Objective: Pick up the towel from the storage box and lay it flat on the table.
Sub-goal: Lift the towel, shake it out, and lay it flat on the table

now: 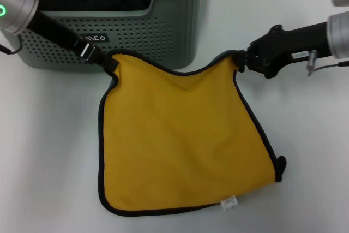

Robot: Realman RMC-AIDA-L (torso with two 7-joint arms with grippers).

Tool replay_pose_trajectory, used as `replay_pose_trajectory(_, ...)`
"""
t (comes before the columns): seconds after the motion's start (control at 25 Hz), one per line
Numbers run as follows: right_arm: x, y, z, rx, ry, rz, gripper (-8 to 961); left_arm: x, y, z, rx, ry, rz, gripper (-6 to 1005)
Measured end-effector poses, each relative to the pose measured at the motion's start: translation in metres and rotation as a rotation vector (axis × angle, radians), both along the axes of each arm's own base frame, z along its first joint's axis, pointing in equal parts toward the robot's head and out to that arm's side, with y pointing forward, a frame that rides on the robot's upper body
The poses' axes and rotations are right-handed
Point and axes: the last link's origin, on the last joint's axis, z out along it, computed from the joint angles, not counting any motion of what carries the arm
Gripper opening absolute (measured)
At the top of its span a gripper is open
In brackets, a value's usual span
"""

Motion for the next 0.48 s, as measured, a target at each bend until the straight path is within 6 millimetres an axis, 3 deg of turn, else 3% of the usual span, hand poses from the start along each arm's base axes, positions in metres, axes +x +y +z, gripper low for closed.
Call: replay_pose_trajectory(0.48,-0.008,0.014,-0.013,0.080,-0.081,0.043,15,-0.012,-0.001,-0.005,0.030,0.018,0.025,58)
